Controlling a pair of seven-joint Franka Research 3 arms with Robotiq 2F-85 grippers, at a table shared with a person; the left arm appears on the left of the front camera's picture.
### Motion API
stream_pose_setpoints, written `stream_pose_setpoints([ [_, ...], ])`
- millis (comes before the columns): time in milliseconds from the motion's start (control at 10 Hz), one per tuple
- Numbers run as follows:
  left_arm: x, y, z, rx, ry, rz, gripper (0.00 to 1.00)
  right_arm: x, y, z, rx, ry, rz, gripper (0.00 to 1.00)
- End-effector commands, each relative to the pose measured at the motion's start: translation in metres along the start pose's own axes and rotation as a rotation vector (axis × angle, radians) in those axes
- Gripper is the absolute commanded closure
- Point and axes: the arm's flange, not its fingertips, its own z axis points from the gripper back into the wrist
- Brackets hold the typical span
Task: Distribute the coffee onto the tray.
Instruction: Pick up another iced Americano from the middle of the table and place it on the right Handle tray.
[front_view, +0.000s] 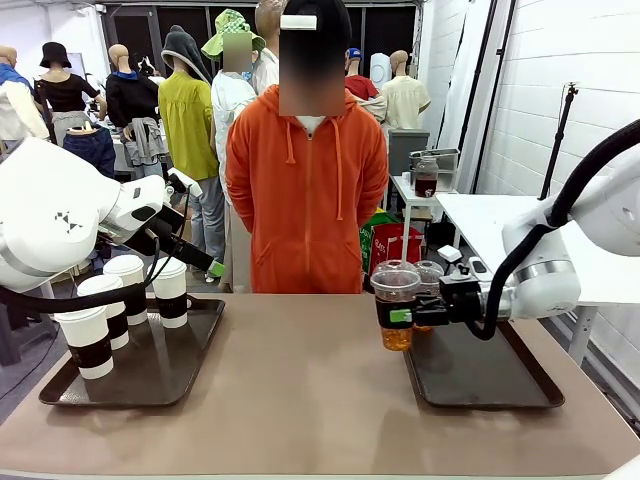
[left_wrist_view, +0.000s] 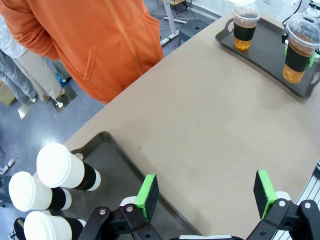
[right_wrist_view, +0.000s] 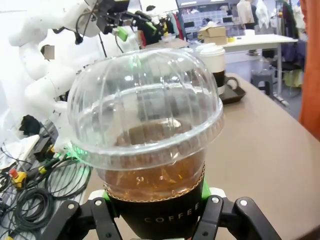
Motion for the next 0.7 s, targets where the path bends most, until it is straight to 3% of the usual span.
stream_pose_setpoints([
  [0,-0.001,0.001,0.0,-0.007,-0.001,0.003,0.0,-0.003,-0.004,0.029,-0.019,-0.041,0.031,0.35],
  [600,-0.001,0.001,0.0,-0.007,-0.001,0.003,0.0,-0.047,-0.028,0.077,-0.078,-0.055,0.063,0.35],
])
